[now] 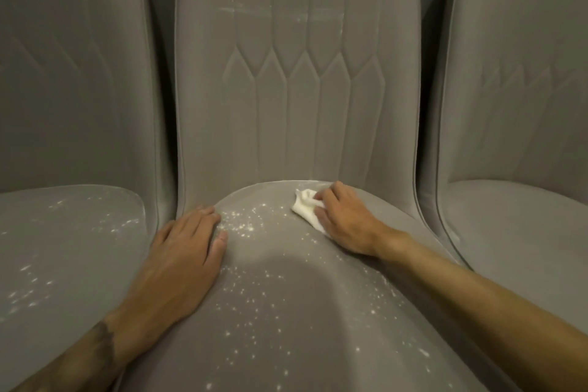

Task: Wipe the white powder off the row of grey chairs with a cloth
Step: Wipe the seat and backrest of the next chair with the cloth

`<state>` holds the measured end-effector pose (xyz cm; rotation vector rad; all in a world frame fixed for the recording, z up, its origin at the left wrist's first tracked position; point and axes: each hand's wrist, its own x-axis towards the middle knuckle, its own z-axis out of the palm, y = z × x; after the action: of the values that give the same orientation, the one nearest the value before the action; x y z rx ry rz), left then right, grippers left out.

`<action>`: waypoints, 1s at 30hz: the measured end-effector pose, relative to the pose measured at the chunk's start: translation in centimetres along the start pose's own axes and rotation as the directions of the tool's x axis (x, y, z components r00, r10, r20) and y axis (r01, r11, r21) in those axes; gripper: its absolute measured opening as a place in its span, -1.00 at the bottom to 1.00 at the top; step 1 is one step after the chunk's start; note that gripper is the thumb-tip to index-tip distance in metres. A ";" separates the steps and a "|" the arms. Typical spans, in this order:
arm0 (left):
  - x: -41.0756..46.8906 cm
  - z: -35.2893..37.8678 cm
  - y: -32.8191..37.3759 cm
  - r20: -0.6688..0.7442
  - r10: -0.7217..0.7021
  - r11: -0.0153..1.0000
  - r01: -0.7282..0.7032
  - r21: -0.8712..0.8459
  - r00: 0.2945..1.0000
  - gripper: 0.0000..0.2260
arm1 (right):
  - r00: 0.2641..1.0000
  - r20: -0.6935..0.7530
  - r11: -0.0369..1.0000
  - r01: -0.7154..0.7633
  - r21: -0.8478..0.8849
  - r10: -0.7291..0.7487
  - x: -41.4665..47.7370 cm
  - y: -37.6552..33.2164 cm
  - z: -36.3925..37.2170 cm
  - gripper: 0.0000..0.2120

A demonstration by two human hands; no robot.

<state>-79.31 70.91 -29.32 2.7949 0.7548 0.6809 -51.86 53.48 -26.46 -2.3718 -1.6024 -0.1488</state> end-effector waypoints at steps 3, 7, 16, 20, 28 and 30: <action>-0.2 -0.2 0.3 -0.008 -0.004 1.000 0.004 0.012 1.000 -0.57 | 0.986 0.013 0.984 -0.163 -0.075 0.165 -0.7 2.1 -1.0 -0.67; -0.2 0.0 0.2 -0.004 -0.011 1.000 0.011 0.021 1.000 -0.56 | 0.933 0.065 0.930 -0.344 -0.130 0.355 2.9 -0.2 -0.7 -0.67; -0.3 0.1 0.1 -0.028 0.017 1.000 -0.017 0.021 0.999 -0.61 | 0.964 0.014 0.956 -0.261 -0.132 0.265 1.5 2.5 -0.8 -0.61; -0.3 0.0 0.3 -0.030 0.009 1.000 -0.008 0.024 1.000 -0.61 | 0.977 0.023 0.977 -0.210 -0.039 0.211 2.2 -0.1 0.2 -0.64; -0.2 0.2 0.2 -0.027 0.019 0.999 -0.018 0.028 0.999 -0.57 | 0.986 0.016 0.979 -0.163 -0.119 0.166 -1.5 3.1 -2.0 -0.49; -0.2 0.3 0.1 -0.035 0.026 0.999 -0.026 0.028 0.999 -0.60 | 0.974 -0.005 0.967 -0.225 -0.121 0.226 -1.4 3.1 -1.8 -0.56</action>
<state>-79.30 70.74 -29.64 2.8293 0.7410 0.7320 -49.43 50.63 -25.59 -2.6297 -1.3490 -0.1943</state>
